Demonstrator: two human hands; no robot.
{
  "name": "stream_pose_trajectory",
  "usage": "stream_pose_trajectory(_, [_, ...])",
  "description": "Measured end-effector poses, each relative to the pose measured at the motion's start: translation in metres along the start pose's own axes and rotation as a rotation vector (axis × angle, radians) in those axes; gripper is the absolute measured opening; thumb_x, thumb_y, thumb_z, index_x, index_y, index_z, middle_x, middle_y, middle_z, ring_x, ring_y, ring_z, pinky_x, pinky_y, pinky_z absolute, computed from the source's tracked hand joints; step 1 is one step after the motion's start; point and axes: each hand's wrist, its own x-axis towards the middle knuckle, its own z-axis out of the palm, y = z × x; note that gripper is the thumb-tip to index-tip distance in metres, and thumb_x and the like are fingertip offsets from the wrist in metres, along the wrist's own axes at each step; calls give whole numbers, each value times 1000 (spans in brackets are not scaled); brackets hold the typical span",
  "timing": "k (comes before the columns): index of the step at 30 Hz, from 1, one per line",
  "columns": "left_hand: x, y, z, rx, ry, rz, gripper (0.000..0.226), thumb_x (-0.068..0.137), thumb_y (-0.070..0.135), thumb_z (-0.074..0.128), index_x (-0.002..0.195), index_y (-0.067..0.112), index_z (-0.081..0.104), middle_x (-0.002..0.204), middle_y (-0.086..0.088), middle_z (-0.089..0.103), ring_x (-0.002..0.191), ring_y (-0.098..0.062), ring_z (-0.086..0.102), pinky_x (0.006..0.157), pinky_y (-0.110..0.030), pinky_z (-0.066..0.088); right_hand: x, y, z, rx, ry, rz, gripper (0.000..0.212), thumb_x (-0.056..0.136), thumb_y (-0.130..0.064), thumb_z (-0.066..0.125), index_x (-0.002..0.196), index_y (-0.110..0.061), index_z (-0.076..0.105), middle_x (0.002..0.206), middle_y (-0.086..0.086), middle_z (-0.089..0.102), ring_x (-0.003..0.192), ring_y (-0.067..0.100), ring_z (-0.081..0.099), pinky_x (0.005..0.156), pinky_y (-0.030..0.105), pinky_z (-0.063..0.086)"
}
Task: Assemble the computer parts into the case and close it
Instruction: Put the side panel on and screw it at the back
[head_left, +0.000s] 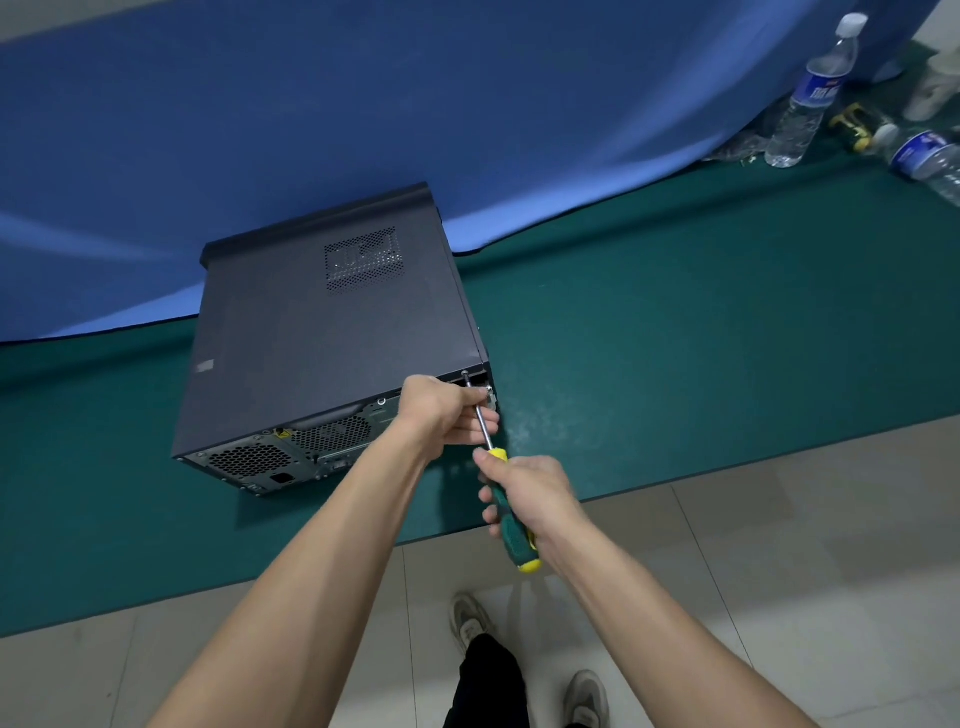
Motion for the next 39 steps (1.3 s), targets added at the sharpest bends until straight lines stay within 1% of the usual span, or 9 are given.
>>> stream_pose_trajectory(5, [-7,-2,0,-105,-153,-65,26,99,18,47,81,3,59,56,-5,68,42,-10,62,41,-18,49,-4,-6,2,573,-360,221,35,84,-40,59,79,-5,58,52,-2,48,34,5,42,33,16,37])
stream_pose_trajectory(11, [-12,-1,6,-100,-125,-82,29,101,15,40,80,3,54,53,-8,66,40,-12,60,42,-20,51,-6,-3,8,-4,-23,42,45,94,-47,52,84,-5,63,52,0,52,34,12,47,38,18,39])
stream_pose_trajectory(17, [-15,-1,11,-132,-117,-61,30,103,19,34,82,7,53,54,-3,68,42,-9,61,46,-20,47,-14,-21,-7,481,-310,267,48,95,-46,48,91,1,59,49,-3,42,31,5,37,30,14,30])
stream_pose_trajectory(22, [-14,-1,14,-172,-71,-70,31,102,15,35,77,6,50,50,-6,65,36,-9,57,40,-17,47,-12,-16,-2,-37,-71,70,36,90,-40,62,77,-6,60,53,3,51,33,12,49,37,15,40])
stream_pose_trajectory(28, [-15,-4,18,-181,-60,-36,30,103,19,37,79,7,50,50,-3,66,37,-9,58,43,-20,46,-14,-16,-10,545,-333,266,47,93,-46,51,94,0,60,50,-2,46,33,5,42,31,15,35])
stream_pose_trajectory(31, [-14,-3,18,-175,-27,-48,29,102,16,39,76,7,50,47,-4,64,36,-11,58,38,-16,46,-16,-17,-9,186,-262,185,49,91,-54,52,94,-5,61,57,2,55,39,12,52,39,18,43])
stream_pose_trajectory(34, [-13,-3,18,-197,-29,-50,29,102,14,39,76,7,50,48,-5,64,38,-11,59,40,-18,47,-12,-21,1,-202,4,49,32,93,-43,56,84,-12,54,65,3,53,39,13,51,41,19,42])
stream_pose_trajectory(36, [-15,-2,19,-200,-46,-57,29,102,16,37,77,8,49,48,-4,64,36,-9,56,36,-16,43,-11,-22,0,-48,-18,88,30,95,-36,54,78,-12,54,59,1,49,35,10,44,38,17,37])
stream_pose_trajectory(39, [-15,1,18,-225,-82,-58,27,102,18,37,80,7,48,50,-4,65,42,-13,54,30,-14,27,-15,-30,-9,631,-368,343,34,94,-36,54,80,-4,55,49,-2,45,30,6,41,28,15,33])
